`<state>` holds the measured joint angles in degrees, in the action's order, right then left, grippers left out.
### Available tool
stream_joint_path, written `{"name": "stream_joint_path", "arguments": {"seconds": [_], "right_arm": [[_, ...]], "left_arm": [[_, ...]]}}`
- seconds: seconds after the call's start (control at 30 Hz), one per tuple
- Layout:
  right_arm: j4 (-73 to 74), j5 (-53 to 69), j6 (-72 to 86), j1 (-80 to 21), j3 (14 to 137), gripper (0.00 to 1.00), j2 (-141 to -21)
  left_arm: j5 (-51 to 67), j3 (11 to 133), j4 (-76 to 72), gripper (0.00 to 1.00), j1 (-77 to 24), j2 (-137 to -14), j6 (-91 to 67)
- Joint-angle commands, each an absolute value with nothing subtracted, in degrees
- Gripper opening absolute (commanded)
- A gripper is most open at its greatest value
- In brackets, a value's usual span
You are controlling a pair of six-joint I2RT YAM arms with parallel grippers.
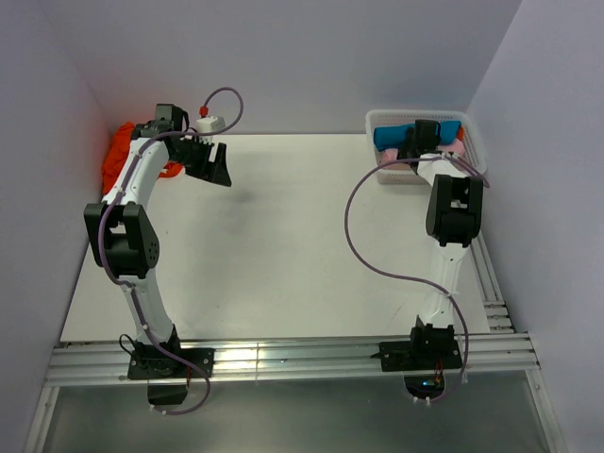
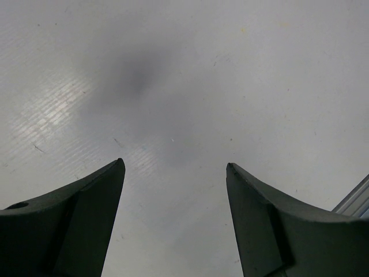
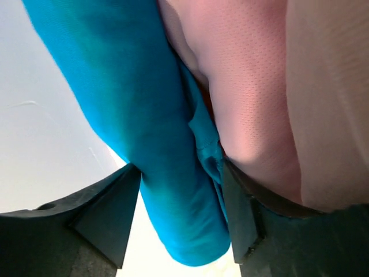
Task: Roll the t-shirts
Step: Place the rolled tshirt into the container
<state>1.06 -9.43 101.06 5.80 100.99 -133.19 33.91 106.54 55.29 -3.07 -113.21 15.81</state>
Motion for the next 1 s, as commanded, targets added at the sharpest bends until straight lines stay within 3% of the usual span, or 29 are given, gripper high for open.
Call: {"name": "stream_joint_path", "arguments": {"seconds": [0.0,0.17,0.23,0.3,0.77,0.97], "right_arm": [[6.76,-8.18,99.58,7.82,101.52,0.66,-127.98],[6.42,-5.8,97.39,8.52,100.55,0.75,-124.11],[6.07,-5.37,96.77,8.7,99.5,0.85,-122.79],[6.67,-4.92,96.33,8.88,98.79,0.89,-121.21],[5.01,-0.52,80.26,6.33,84.91,0.92,-103.04],[9.84,-11.58,66.64,-2.88,76.65,0.96,-88.2]], "left_arm": [[36.74,109.16,56.16,0.77,-2.81,-113.64,16.61],[37.7,109.51,56.16,0.77,-2.81,-113.73,16.35],[38.14,109.51,55.99,0.77,-2.81,-113.56,16.09],[38.4,109.34,55.9,0.77,-2.81,-113.21,16.08],[39.64,104.17,54.41,0.77,-1.06,-104.6,14.24],[36.3,94.42,49.14,0.77,1.66,-95.21,13.45]]}}
